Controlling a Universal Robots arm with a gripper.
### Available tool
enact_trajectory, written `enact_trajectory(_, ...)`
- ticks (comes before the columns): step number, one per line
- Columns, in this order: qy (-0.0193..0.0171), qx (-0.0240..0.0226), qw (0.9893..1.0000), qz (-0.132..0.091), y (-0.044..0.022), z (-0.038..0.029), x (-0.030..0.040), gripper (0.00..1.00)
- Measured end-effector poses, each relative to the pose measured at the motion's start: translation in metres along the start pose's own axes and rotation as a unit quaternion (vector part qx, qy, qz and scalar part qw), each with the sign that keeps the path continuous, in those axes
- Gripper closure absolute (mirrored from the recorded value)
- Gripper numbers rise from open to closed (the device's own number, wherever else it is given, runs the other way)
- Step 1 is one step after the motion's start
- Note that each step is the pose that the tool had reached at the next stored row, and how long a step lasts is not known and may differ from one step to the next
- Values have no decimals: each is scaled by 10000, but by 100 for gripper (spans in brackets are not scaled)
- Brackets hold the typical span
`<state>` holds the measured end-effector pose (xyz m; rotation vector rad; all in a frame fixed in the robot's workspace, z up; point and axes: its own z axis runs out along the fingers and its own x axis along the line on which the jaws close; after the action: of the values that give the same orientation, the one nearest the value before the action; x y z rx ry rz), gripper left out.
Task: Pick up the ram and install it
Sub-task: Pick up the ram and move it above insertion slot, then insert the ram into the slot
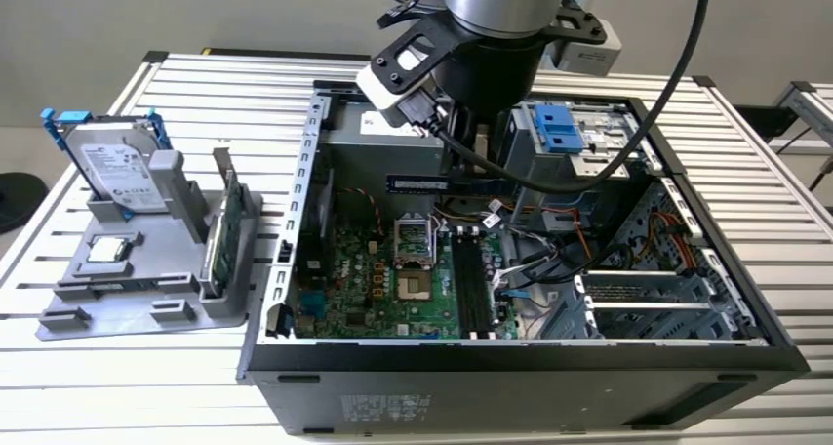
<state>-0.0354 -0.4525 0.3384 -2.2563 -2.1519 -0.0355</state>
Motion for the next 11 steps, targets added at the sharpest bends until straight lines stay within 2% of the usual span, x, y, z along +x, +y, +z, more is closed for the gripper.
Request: enact_trajectory(11, 0, 0, 10000, 0, 2, 46, 3, 100)
